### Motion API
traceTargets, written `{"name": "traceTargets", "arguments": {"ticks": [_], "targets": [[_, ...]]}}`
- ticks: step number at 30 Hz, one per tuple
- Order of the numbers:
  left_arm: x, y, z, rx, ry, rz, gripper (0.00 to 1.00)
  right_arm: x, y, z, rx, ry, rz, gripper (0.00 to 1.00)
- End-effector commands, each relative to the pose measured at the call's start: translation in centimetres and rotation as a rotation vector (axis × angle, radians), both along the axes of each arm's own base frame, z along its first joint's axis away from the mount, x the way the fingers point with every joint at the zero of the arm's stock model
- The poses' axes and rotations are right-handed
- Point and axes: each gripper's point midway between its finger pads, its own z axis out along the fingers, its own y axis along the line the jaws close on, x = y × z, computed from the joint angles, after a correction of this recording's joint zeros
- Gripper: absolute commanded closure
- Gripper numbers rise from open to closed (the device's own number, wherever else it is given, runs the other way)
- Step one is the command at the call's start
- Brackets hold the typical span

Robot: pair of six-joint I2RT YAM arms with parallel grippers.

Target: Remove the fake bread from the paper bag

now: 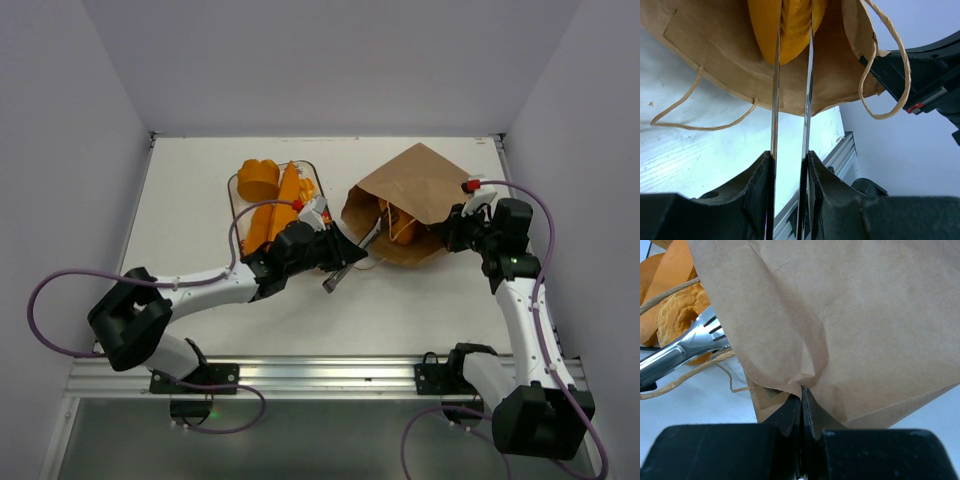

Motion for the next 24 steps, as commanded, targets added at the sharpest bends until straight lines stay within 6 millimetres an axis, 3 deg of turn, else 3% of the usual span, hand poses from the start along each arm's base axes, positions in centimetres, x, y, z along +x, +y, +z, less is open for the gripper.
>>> {"name": "traceTargets", "arguments": {"ticks": [1, 7, 24], "targets": [[0.0, 0.7, 3.6, -0.092, -0.064, 0.039, 1.00, 0.2, -0.2, 0.4, -0.010, -0.023, -0.002, 1.00], [-0.8, 2.2, 3.0, -0.059, -0.042, 0.054, 1.00, 0.2, -0.3, 0.7, -0.011, -0.031, -0.009, 1.00], [-3.6, 5.4, 3.7, -0.078, -0.028, 0.054, 1.00, 0.2, -0.4, 0.7, -0.008, -0.034, -0.011, 1.00]]}}
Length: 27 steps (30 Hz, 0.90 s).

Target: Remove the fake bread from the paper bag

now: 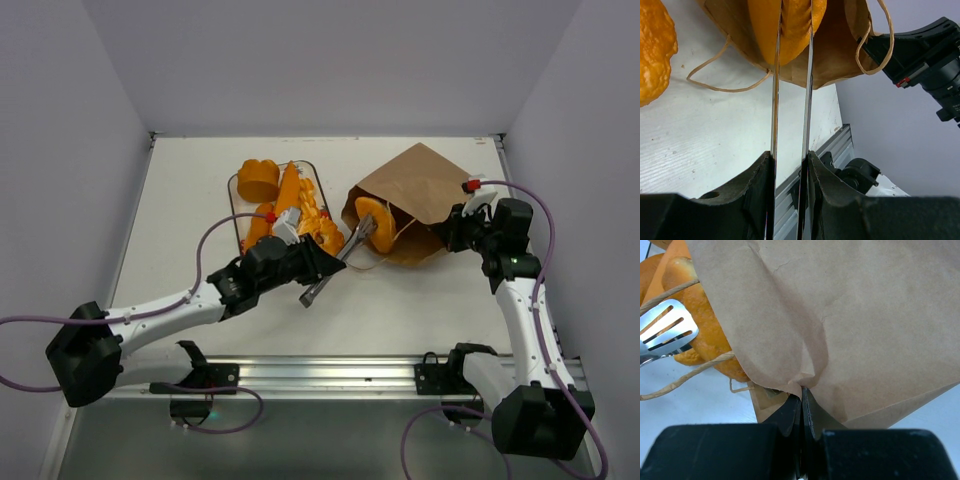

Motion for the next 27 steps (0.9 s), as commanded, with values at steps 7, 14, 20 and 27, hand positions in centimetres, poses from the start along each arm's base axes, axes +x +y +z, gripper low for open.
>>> {"name": "traceTargets", "arguments": {"ticks": [7, 14, 20, 27], "targets": [[-1.2, 1.1, 2.8, -0.061, -0.040, -0.011, 1.00, 0.2, -0.4, 0.8, -0.008, -0.036, -0.013, 1.00], [-2.1, 2.7, 2.7, -0.054, -0.040, 0.008, 1.00, 0.2, -0.4, 0.8, -0.007, -0.036, -0.013, 1.00], [-2.4, 4.8, 2.9, -0.024, -0.051, 0.062, 1.00, 0.2, -0.4, 0.8, -0.007, -0.035, -0.011, 1.00], [-1.7, 7.9, 3.6, 0.034, -0.071, 0.144, 1.00, 0.1, -0.4, 0.8, -0.008, -0.035, -0.012, 1.00]]}}
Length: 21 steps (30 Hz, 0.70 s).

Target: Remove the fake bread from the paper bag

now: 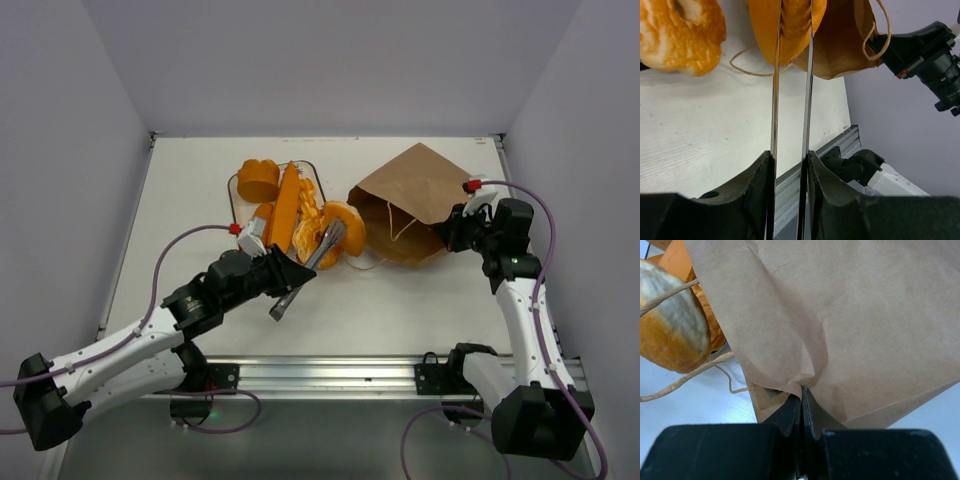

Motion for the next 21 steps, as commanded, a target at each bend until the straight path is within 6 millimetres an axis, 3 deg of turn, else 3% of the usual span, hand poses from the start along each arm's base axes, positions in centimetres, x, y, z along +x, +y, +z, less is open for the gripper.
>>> {"name": "traceTargets", "arguments": {"ticks": [1, 7, 15, 21], "targets": [[1.9, 2.2, 1.7, 0.012, -0.056, 0.092, 1.00, 0.2, -0.2, 0.8, -0.008, -0.037, -0.007, 1.00], [3.8, 4.8, 1.5, 0.013, -0.062, 0.125, 1.00, 0.1, -0.3, 0.8, -0.010, -0.036, -0.010, 1.00], [4.5, 4.5, 2.1, 0.007, -0.061, 0.108, 1.00, 0.1, -0.4, 0.7, -0.011, -0.034, -0.010, 1.00], [4.3, 5.3, 1.3, 0.022, -0.038, 0.126, 1.00, 0.1, -0.3, 0.8, -0.011, -0.037, -0.009, 1.00]]}}
